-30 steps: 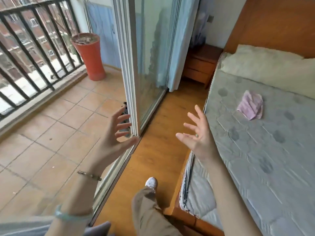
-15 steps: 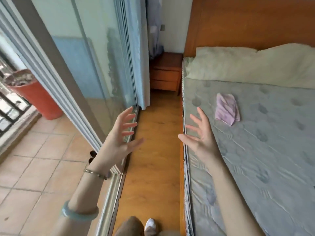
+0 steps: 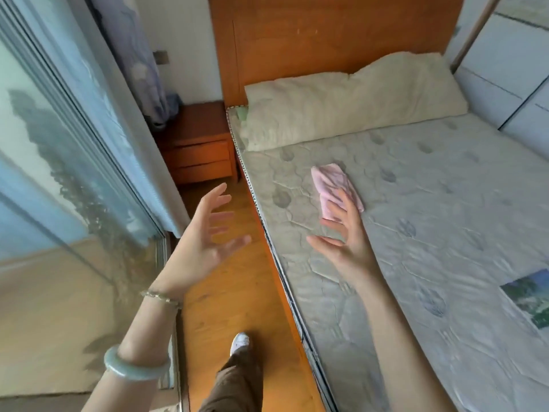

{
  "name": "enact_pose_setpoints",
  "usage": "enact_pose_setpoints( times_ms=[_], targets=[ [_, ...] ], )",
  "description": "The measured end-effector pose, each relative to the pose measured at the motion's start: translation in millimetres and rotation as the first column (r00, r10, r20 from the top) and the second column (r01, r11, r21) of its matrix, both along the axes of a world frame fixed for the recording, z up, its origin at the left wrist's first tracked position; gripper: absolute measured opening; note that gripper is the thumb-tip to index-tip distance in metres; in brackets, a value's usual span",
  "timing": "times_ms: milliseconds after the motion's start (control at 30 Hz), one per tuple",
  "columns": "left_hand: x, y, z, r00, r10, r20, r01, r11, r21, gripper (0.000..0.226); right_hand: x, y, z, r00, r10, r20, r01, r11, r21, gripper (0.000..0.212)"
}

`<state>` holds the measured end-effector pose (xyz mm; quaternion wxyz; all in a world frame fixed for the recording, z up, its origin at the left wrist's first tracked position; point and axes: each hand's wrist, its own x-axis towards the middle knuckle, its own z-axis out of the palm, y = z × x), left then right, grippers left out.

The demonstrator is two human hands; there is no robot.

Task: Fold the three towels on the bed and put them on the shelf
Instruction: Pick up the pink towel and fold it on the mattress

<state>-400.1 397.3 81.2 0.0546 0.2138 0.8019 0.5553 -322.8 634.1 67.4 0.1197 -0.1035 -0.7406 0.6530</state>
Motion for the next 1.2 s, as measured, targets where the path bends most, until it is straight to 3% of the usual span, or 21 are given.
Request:
enact_pose_setpoints(
  times_ms=[367, 767, 933, 1200],
  targets=[
    [-219, 78, 7, 0.949, -0.307, 0.067, 0.309, 0.95, -0.032, 0.093, -152, 47, 8, 0.959, -0.279, -0.038, 0.281, 0.959, 0.036, 0.088],
    [-388, 193, -47, 0.848, -0.516, 0.123, 0.529, 0.837, -0.137, 0.089, -273, 125, -44, 0.873, -0.479, 0.085, 0.481, 0.877, 0.002, 0.088],
    [-467, 253, -55, 0.781, -0.591, 0.2, 0.624, 0.745, -0.235, 0.085, -322, 171, -61, 0.784, -0.602, 0.151, 0.615, 0.786, -0.062, 0.087],
    [-536, 354, -70, 0.641, -0.736, 0.219, 0.764, 0.583, -0.277, 0.081, -372, 227, -63, 0.695, -0.691, 0.196, 0.705, 0.709, -0.002, 0.083]
  ],
)
